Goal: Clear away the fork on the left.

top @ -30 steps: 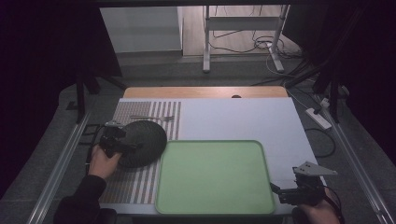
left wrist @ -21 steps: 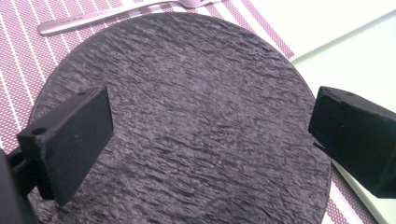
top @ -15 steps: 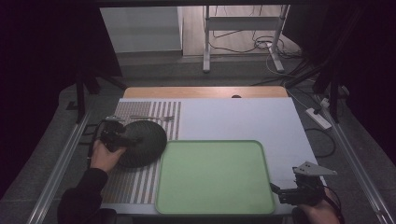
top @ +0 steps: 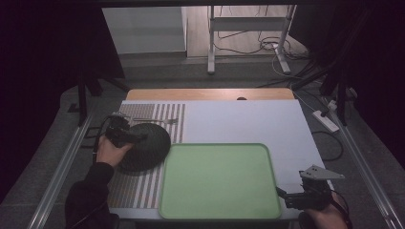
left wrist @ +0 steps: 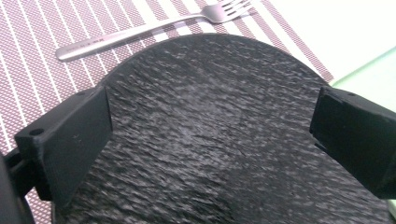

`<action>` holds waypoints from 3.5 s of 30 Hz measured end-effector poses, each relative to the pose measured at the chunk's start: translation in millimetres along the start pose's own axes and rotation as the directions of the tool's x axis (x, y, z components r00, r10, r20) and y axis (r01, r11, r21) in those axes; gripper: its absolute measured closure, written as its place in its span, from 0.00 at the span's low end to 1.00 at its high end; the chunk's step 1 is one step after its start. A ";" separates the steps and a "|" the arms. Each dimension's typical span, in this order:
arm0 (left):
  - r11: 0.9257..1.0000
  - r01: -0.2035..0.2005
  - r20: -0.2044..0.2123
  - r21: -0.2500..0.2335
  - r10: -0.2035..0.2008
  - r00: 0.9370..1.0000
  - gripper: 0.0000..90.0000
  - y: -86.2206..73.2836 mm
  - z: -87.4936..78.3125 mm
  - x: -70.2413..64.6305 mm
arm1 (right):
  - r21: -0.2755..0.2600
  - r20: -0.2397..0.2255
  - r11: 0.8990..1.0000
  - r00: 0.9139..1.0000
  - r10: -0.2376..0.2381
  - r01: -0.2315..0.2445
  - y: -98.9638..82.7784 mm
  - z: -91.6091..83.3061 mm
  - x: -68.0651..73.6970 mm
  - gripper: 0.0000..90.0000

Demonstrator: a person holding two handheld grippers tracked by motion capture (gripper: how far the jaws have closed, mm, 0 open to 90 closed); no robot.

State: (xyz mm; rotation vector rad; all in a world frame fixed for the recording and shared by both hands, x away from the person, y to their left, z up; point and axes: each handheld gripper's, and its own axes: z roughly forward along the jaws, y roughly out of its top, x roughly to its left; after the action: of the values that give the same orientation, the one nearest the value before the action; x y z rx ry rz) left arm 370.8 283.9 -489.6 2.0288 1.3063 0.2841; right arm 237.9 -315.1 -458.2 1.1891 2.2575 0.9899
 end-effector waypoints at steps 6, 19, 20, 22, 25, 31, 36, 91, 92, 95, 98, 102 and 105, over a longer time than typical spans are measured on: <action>1.000 0.005 0.001 0.007 -0.005 1.000 0.00 8.8 6.3 9.1 | 0.000 0.000 1.000 1.000 0.001 -0.001 0.0 0.1 -0.2 0.00; 0.998 0.024 -0.021 0.050 -0.023 1.000 0.00 37.8 28.7 42.3 | 0.004 -0.003 1.000 1.000 0.001 -0.001 0.2 0.5 -0.3 0.00; 0.998 0.024 -0.023 0.049 -0.023 0.999 0.00 39.1 29.4 43.4 | 0.003 -0.004 1.000 1.000 0.001 -0.001 0.1 0.5 -0.3 0.00; 0.998 0.025 -0.028 0.051 -0.023 0.999 0.00 41.8 30.5 45.9 | 0.003 -0.004 1.000 1.000 0.002 -0.002 0.1 0.6 -0.4 0.00; 0.998 0.028 -0.034 0.053 -0.027 0.999 0.01 46.0 32.7 49.3 | 0.002 -0.004 1.000 1.000 0.002 -0.002 0.1 0.7 -0.4 0.00; 0.998 0.041 -0.027 0.051 -0.039 0.999 0.05 53.8 37.3 56.7 | 0.002 -0.006 1.000 1.000 0.003 -0.003 0.0 0.6 -0.6 0.00; 0.996 0.045 -0.048 0.076 -0.042 0.998 0.18 57.6 41.4 65.5 | 0.001 -0.007 1.000 1.000 0.004 -0.004 -0.1 0.5 -0.8 0.00; 0.940 0.076 -0.106 0.331 -0.043 0.993 0.98 67.1 77.8 87.7 | 0.000 -0.013 1.000 1.000 -0.011 0.011 -0.3 -0.2 0.3 0.00; 0.941 0.078 -0.102 0.330 -0.046 0.994 0.98 66.7 77.3 88.7 | -0.001 -0.014 1.000 1.000 -0.011 0.011 -0.3 -0.1 0.3 0.00; 0.942 0.078 -0.097 0.325 -0.048 0.994 0.98 66.0 77.0 89.5 | -0.001 -0.013 1.000 1.000 -0.012 0.012 -0.3 -0.1 0.4 0.00; 0.945 0.073 -0.100 0.318 -0.044 0.994 0.95 67.9 76.0 89.3 | 0.000 -0.013 1.000 1.000 -0.010 0.010 -0.2 -0.1 0.1 0.00; 0.956 0.076 -0.104 0.283 -0.049 0.993 0.78 73.8 73.6 86.4 | -0.001 -0.014 1.000 1.000 -0.010 0.010 -0.2 0.1 0.2 0.00; 0.964 0.075 -0.107 0.257 -0.049 0.993 0.60 79.9 73.1 82.5 | 0.000 -0.014 1.000 1.000 -0.010 0.010 -0.2 0.0 0.2 0.00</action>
State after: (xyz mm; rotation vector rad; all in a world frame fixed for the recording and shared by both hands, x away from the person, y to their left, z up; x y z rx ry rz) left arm 504.5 303.5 -505.6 2.2095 1.5347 0.1953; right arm 237.7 -315.1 -458.3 1.1731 2.2717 0.9971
